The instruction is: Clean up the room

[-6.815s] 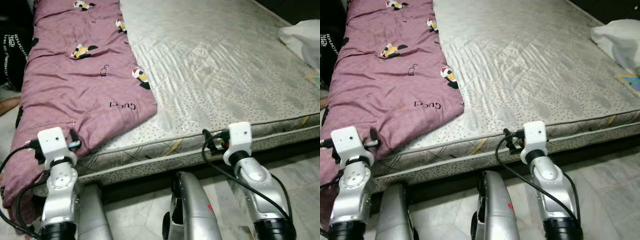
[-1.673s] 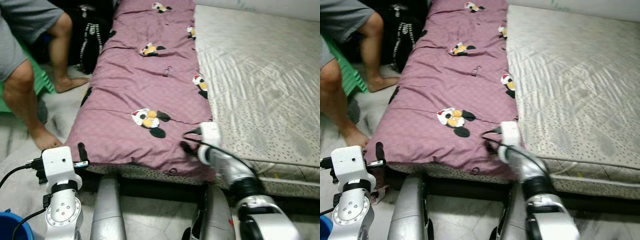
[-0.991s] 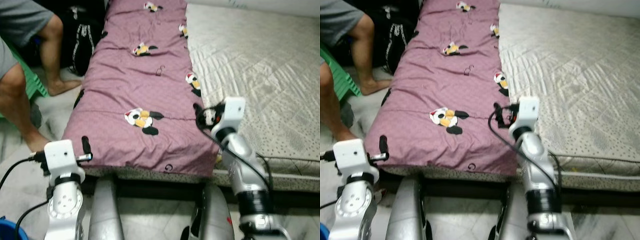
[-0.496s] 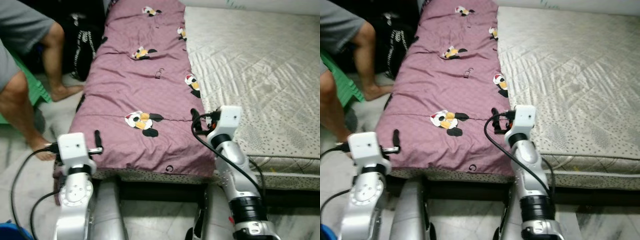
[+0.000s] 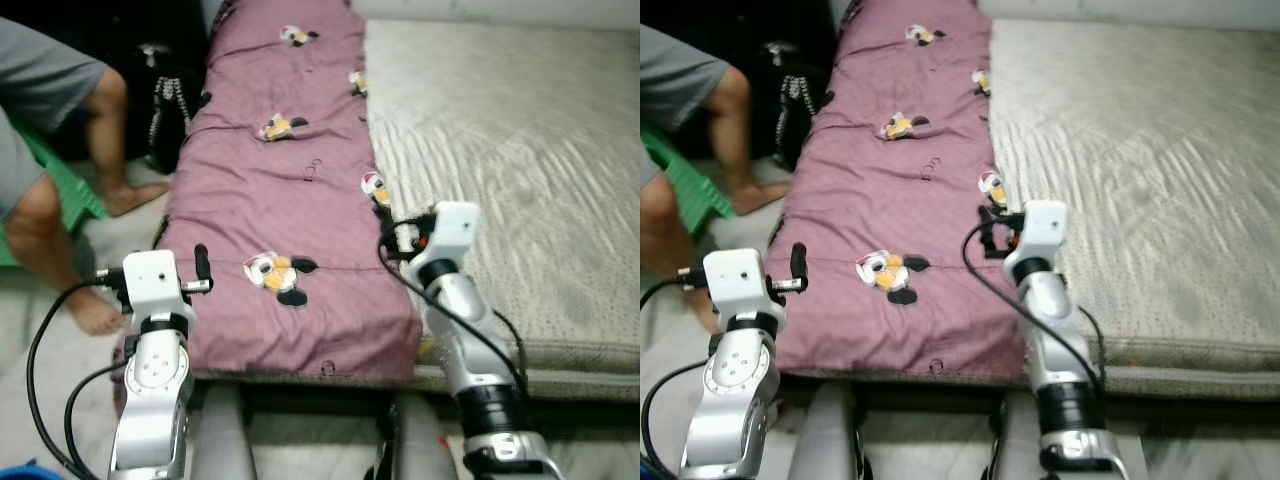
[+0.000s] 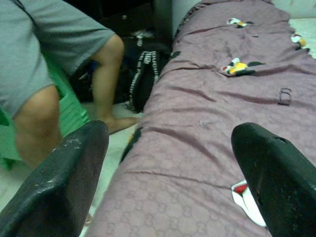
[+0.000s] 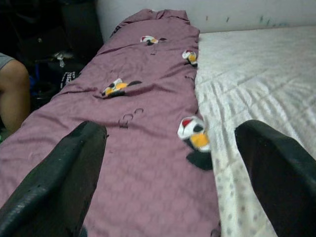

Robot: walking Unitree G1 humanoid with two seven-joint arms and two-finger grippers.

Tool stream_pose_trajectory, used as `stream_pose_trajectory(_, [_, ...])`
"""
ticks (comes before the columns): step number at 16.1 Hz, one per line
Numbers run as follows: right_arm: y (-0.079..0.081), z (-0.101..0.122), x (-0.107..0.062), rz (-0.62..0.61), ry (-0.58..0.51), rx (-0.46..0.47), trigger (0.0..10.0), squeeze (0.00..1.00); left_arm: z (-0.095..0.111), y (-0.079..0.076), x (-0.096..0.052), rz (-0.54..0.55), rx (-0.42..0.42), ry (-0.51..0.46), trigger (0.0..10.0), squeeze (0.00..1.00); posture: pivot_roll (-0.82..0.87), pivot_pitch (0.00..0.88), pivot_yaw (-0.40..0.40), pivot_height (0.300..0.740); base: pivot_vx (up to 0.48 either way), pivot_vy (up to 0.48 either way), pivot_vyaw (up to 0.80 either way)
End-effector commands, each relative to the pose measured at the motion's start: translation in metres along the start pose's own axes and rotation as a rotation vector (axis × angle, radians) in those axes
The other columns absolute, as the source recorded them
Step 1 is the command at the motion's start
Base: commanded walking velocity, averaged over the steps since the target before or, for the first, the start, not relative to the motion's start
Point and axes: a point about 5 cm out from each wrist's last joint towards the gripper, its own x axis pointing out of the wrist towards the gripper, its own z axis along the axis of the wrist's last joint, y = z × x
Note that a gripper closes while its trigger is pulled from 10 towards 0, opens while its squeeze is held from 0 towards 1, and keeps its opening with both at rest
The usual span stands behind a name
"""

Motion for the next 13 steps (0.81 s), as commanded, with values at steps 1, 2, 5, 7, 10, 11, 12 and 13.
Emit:
stream_pose_trajectory(1, [-0.005, 0.002, -0.003, -0.012, -0.01, -0.003, 10.0, 0.0, -0.004, -0.001, -0.006, -0.02, 0.006, 0.012, 10.0, 0.0, 0.03, 0.0, -0.017, 0.688, 0.0, 0.0, 0.0])
stream_pose_trajectory(2, [-0.012, -0.001, -0.01, -0.028, 0.003, -0.019, 10.0, 0.0, -0.01, -0.005, -0.011, -0.032, 0.014, 0.032, 10.0, 0.0, 0.01, 0.0, -0.018, 0.703, 0.0, 0.0, 0.0])
stream_pose_trajectory(5, [-0.016, -0.008, -0.025, -0.031, 0.038, -0.016, 10.0, 0.0, -0.016, -0.007, -0.01, -0.025, 0.005, 0.074, 10.0, 0.0, 0.0, 0.0, -0.018, 0.732, 0.0, 0.0, 0.0])
stream_pose_trajectory(7, [-0.009, -0.014, -0.039, 0.018, 0.06, -0.037, 10.0, 0.0, -0.015, -0.012, -0.009, -0.056, 0.004, 0.073, 10.0, 0.0, -0.01, 0.0, -0.019, 0.74, 0.0, 0.0, 0.0])
stream_pose_trajectory(10, [-0.01, -0.017, -0.047, -0.001, 0.079, -0.03, 10.0, 0.0, -0.016, -0.013, -0.008, -0.071, -0.003, 0.076, 10.0, 0.0, -0.01, 0.0, -0.017, 0.74, 0.0, 0.0, 0.0])
stream_pose_trajectory(11, [-0.01, -0.017, -0.047, 0.001, 0.082, -0.029, 10.0, 0.0, -0.016, -0.014, -0.008, -0.076, -0.005, 0.076, 10.0, 0.0, -0.01, 0.0, -0.016, 0.74, 0.0, 0.0, 0.0])
stream_pose_trajectory(12, [-0.004, -0.017, -0.045, 0.019, 0.081, -0.03, 10.0, 0.0, -0.017, -0.017, -0.008, -0.101, -0.004, 0.081, 10.0, 0.0, -0.01, 0.0, -0.021, 0.74, 0.0, 0.0, 0.0])
stream_pose_trajectory(13, [-0.002, -0.016, -0.044, 0.026, 0.08, -0.029, 10.0, 0.0, -0.018, -0.019, -0.007, -0.118, -0.005, 0.085, 10.0, 0.0, 0.0, 0.0, -0.025, 0.74, 0.0, 0.0, 0.0])
